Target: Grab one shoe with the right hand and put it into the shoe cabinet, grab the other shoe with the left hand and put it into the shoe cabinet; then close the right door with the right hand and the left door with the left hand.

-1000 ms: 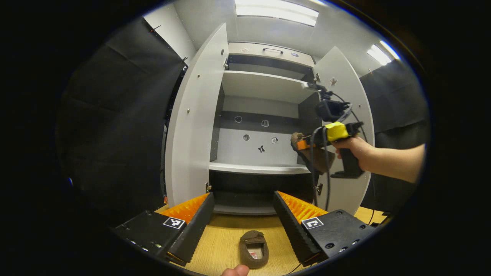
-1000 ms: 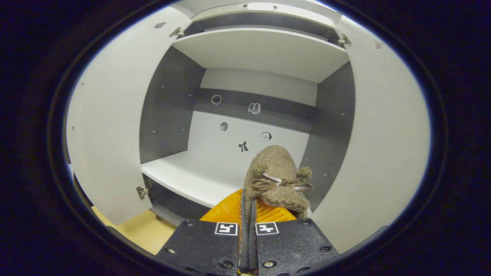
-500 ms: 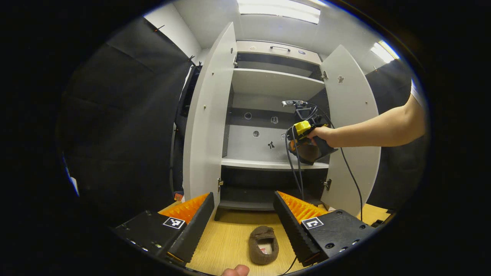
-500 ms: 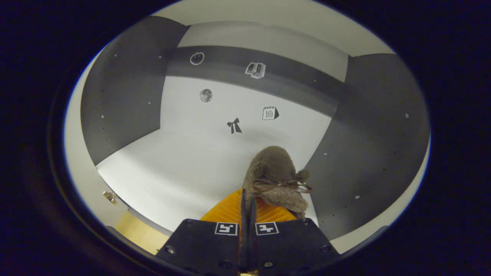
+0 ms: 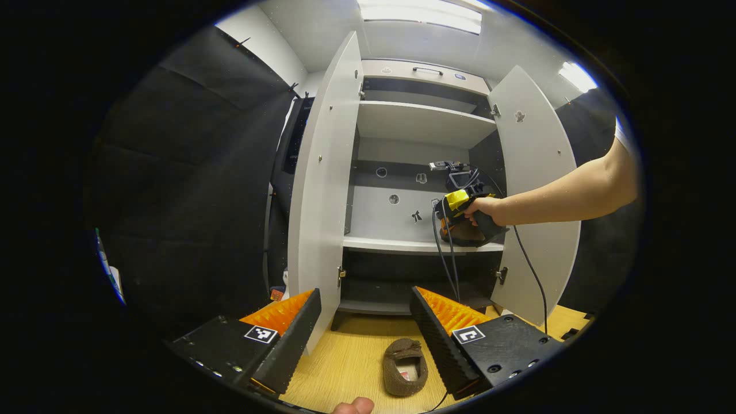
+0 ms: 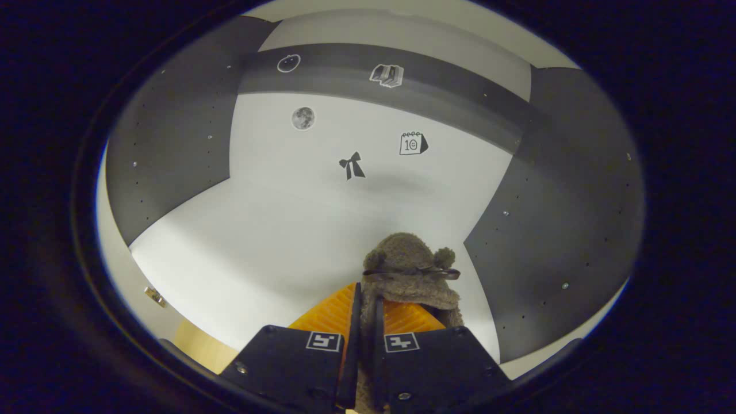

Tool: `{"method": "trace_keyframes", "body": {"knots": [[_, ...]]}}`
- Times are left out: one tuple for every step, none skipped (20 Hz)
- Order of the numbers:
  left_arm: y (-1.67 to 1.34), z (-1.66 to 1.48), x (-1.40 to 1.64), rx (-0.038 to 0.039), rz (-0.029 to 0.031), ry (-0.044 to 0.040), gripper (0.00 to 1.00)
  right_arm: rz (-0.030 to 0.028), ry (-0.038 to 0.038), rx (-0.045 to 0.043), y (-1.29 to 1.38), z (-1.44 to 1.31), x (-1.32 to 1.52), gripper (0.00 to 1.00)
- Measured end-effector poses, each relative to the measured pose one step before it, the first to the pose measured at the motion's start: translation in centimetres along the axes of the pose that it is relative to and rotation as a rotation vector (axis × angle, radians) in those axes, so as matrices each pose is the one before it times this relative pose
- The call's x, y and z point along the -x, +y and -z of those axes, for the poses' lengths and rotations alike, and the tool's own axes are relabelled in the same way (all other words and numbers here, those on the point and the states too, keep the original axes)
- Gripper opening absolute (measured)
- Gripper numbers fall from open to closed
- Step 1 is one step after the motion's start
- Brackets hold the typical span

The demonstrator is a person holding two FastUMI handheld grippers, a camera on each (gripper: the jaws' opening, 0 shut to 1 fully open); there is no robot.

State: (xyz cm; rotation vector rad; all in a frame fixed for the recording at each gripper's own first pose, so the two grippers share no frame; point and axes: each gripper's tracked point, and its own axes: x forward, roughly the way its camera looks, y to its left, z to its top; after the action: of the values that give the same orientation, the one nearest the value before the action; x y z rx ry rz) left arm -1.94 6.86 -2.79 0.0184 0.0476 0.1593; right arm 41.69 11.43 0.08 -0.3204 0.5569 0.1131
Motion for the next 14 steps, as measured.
{"method": "trace_keyframes", "body": {"knots": [[-0.05,-0.093,-0.03,-0.00068,0.00218,-0.00297,0.94,-0.00245,0.00117,-0.00425,0.011,0.032,0.271,0.22],[-0.039,-0.091,-0.032,-0.00227,0.00103,-0.00444,0.94,-0.00498,-0.00282,-0.0088,0.099,-0.035,0.428,0.27],[-0.066,-0.09,0.025,-0.00032,0.00289,-0.0061,0.95,-0.01056,-0.00443,-0.00434,0.171,-0.066,0.638,0.4],[-0.162,-0.083,0.02,0.00155,0.0047,-0.00577,0.95,-0.00779,-0.0011,0.003,0.013,-0.105,0.736,0.42],[-0.328,-0.167,0.044,0.0013,0.00662,-0.00255,0.95,-0.00934,-0.00709,0.0028,-0.087,-0.085,1.034,0.53],[-0.237,-0.132,-0.098,0.00136,0.00553,0.00152,0.94,-0.01055,-0.01396,0.00328,-0.041,-0.21,1.113,0.46],[-0.156,0.054,0.148,0.00189,0.00584,0.00151,0.94,-0.00522,-0.0203,0.00559,-0.1,-0.323,1.343,0.54],[-0.153,0.013,-0.021,0.00155,0.00733,0.0007,0.95,-0.00709,-0.03112,0.00536,-0.083,-0.481,1.515,0.54],[-0.267,-0.023,-0.069,0.00021,0.00873,0.00035,0.95,-0.01376,-0.03806,0.00635,0.11,-0.485,1.636,0.46],[-0.225,-0.04,-0.058,-0.00038,0.00861,-0.00047,0.95,-0.00839,-0.03973,0.0059,0.145,-0.387,1.681,0.46],[-0.255,-0.02,-0.137,-0.00029,0.00785,0.00003,0.95,-0.00321,-0.04078,0.00817,-0.092,-0.153,1.828,0.47],[-0.159,0.064,-0.117,0.00041,0.0057,0.00097,0.95,-0.00297,-0.03516,0.00787,0.219,-0.113,1.747,0.47],[-0.244,0.021,-0.169,0.00281,0.00945,0.00161,0.95,-0.00653,-0.03592,-0.00225,0.318,0.191,1.911,0.48],[-0.209,-0.029,-0.116,0.00327,0.00854,-0.00164,0.95,-0.01336,-0.03644,-0.01456,0.56,0.165,1.787,0.48]]}}
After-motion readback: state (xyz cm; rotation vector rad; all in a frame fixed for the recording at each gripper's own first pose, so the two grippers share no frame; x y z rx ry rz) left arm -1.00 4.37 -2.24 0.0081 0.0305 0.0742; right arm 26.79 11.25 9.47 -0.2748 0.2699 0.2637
